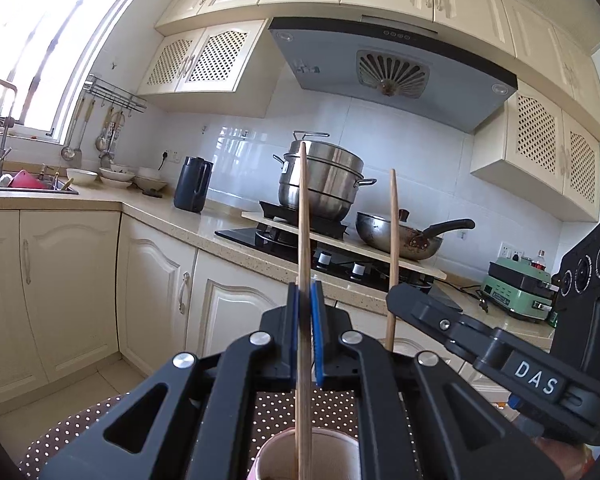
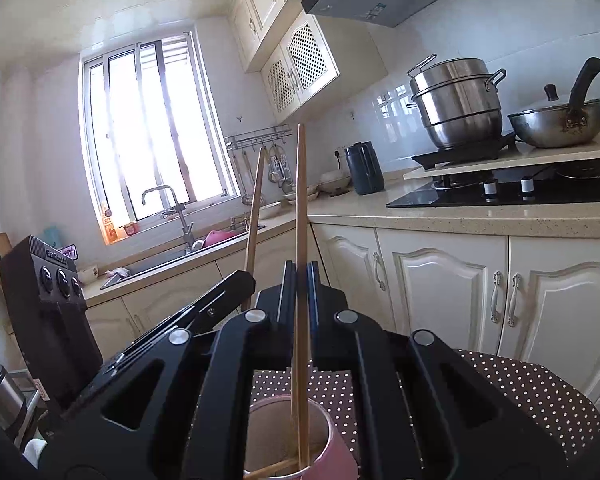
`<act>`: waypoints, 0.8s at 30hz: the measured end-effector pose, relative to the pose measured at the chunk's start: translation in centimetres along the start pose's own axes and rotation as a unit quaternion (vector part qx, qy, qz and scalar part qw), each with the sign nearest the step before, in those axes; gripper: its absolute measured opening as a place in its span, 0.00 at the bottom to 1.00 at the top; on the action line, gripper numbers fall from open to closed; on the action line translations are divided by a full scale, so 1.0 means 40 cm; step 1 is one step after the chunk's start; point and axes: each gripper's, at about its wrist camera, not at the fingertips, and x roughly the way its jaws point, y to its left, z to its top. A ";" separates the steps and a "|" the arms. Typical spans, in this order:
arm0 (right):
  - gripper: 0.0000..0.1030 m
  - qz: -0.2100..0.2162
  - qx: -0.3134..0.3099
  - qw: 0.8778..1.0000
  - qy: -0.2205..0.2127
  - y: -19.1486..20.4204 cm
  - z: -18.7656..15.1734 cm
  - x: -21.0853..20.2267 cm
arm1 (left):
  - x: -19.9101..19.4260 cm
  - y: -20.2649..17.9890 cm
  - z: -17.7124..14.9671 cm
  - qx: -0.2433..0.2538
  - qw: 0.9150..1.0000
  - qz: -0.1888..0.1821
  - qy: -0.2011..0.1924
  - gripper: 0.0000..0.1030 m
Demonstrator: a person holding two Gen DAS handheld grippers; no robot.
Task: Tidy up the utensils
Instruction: 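Lower the chopstick into the pink cup with the right gripper while the left gripper lowers and releases its own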
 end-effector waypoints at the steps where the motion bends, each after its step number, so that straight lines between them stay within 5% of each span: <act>1: 0.06 -0.001 -0.001 1.000 0.003 0.002 -0.004 -0.004 | -0.003 0.001 -0.004 0.002 1.000 0.001 0.003 0.06; 24: 0.06 -0.014 -0.007 0.998 0.058 0.040 -0.070 -0.073 | -0.120 -0.011 -0.065 0.018 0.998 0.005 0.059 0.06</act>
